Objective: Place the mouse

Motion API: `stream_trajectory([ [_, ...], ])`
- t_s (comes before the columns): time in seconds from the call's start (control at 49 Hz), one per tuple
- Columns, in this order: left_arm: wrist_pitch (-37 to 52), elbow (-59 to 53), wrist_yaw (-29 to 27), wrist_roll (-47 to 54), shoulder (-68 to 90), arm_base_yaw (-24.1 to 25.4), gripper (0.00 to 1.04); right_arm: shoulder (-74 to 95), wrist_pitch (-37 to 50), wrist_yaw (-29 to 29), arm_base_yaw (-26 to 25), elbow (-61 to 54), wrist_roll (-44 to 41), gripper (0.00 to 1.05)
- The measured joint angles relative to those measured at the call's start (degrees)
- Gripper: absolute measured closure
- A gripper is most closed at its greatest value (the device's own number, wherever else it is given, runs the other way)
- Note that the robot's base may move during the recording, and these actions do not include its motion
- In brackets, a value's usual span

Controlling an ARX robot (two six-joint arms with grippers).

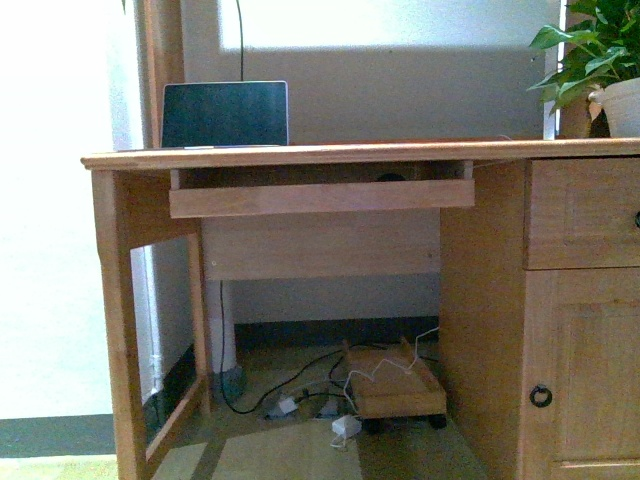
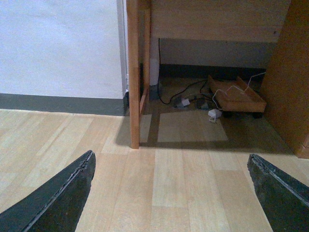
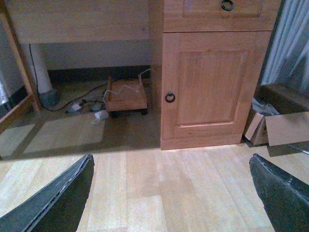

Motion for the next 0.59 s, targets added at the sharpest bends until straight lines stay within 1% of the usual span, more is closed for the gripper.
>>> stream_trajectory([
  [0.592, 0.0, 0.0, 0.0, 0.0, -0.1, 0.0, 0.08, 0.0, 0.0, 0.0, 0.0, 0.0, 0.0, 0.07],
])
